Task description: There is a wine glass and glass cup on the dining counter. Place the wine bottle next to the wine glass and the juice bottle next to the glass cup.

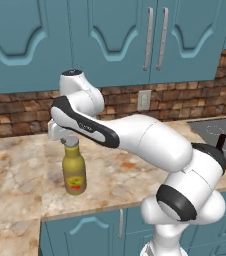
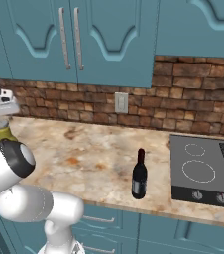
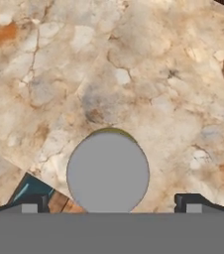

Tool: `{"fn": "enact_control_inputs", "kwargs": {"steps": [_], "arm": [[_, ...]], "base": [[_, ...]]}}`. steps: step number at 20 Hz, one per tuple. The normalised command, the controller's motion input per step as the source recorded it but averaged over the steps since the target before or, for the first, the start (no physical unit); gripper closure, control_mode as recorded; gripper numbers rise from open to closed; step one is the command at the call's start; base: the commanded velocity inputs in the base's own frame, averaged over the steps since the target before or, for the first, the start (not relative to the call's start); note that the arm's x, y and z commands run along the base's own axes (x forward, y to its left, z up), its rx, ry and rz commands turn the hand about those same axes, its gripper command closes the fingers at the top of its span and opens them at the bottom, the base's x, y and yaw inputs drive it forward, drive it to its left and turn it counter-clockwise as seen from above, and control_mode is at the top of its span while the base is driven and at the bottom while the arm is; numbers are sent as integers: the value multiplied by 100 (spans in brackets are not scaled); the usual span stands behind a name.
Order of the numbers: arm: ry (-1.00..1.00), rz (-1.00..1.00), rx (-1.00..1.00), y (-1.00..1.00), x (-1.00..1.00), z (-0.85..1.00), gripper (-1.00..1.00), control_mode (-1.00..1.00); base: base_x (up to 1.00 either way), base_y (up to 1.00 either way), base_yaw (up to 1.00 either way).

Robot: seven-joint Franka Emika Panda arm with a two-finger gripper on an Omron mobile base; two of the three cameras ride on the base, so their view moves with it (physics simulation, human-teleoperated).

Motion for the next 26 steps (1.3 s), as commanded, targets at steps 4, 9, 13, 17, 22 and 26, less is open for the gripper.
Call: {"fn": "enact_control_inputs", "kwargs": {"steps": [4,9,13,17,22,26], "arm": [[0,0,5,8,6,-17,-100,-100],[0,0,0,17,-2,-5,-100,-100],[0,0,0,13,-2,-5,-100,-100],[4,0,0,0,0,-12,-100,-100],[8,0,-1,-6,0,-14,-100,-100],[4,0,-1,-7,-2,-14,-100,-100]], "base": [[0,0,0],[0,0,0],[0,0,0],[0,0,0],[0,0,0],[0,0,0]]}}
